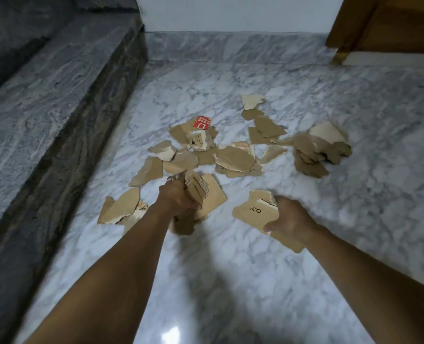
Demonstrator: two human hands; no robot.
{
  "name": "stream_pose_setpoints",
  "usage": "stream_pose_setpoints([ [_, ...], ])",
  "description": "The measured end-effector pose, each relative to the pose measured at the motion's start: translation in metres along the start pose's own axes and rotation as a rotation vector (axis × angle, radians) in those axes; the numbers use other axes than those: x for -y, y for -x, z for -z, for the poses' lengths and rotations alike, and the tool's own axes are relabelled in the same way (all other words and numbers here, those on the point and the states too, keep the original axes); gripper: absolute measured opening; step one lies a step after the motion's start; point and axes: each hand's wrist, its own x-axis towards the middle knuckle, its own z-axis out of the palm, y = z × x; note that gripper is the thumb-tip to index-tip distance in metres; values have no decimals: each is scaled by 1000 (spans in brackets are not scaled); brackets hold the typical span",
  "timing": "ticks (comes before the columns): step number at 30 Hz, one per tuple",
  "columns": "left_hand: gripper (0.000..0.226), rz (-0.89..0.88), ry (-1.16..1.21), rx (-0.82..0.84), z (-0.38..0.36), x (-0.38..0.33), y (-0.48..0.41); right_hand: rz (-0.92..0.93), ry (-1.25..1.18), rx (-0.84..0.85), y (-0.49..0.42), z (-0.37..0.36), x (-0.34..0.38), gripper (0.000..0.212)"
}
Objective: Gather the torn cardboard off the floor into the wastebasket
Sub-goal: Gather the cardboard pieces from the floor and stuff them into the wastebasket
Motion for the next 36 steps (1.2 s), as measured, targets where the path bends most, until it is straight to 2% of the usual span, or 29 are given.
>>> stream_pose_setpoints([
  [2,98,32,-28,32,-1,6,-1,5,4,-3,-1,-3,-2,68],
  [5,104,40,71,32,1,13,1,14,-21,-26,-1,-7,-2,66],
  [10,87,34,177,43,1,7,16,13,-62,-20,1,-10,-3,57],
  [15,68,8,466,23,10,14,38,-5,-134,-22,6,-7,-5,61],
  [20,67,72,607,-80,49,40,55,-77,-342,-11,9,6,0,62],
  [25,62,157,640,-202,84,69,74,-25,-543,47,15,10,52,58],
  [28,56,140,621,-177,97,84,85,97,-422,130,13,7,85,66],
  [31,52,118,519,-29,110,105,99,190,-77,235,18,17,105,60],
  [34,49,103,421,142,107,110,109,129,257,338,28,39,93,62],
  [36,48,103,374,191,96,105,113,55,412,428,35,44,74,65],
])
